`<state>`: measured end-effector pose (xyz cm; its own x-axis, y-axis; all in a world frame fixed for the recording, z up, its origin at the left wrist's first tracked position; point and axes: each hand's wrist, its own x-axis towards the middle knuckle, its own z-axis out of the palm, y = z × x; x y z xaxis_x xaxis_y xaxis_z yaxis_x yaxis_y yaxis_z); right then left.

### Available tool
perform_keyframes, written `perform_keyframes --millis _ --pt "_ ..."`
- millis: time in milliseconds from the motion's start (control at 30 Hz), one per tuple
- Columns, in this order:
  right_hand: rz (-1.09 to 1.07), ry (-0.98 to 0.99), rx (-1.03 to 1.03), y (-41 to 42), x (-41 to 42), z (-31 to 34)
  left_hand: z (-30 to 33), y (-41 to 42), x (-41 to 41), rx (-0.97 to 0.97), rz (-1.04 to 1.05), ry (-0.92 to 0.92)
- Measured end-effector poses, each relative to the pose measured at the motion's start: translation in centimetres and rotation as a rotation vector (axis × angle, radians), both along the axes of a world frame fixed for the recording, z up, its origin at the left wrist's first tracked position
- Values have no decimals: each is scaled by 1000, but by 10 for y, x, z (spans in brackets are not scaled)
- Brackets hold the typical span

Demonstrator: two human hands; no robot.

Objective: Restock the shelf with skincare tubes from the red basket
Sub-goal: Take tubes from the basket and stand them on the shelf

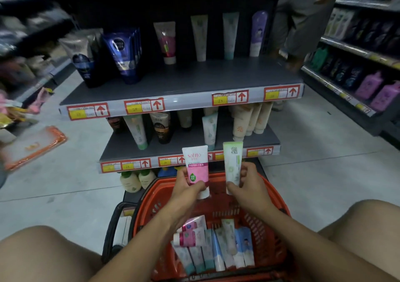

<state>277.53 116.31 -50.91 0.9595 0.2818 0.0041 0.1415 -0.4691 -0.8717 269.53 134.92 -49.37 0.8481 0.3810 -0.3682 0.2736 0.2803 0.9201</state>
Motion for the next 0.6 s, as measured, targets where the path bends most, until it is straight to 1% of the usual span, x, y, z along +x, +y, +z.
perform_keyframes --millis 133,233,333,467,600 --pt "5 -55 56 8 1 29 30 0 3 90 -1 -76" --pt "6 -115 96 16 4 52 50 6 2 261 -23 -135" --pt "29 -173 113 25 7 72 71 11 2 404 34 -210" --pt "40 -232 99 33 14 97 103 18 1 481 109 -298" --pt "33 -295 95 38 25 121 133 27 5 602 159 -323"
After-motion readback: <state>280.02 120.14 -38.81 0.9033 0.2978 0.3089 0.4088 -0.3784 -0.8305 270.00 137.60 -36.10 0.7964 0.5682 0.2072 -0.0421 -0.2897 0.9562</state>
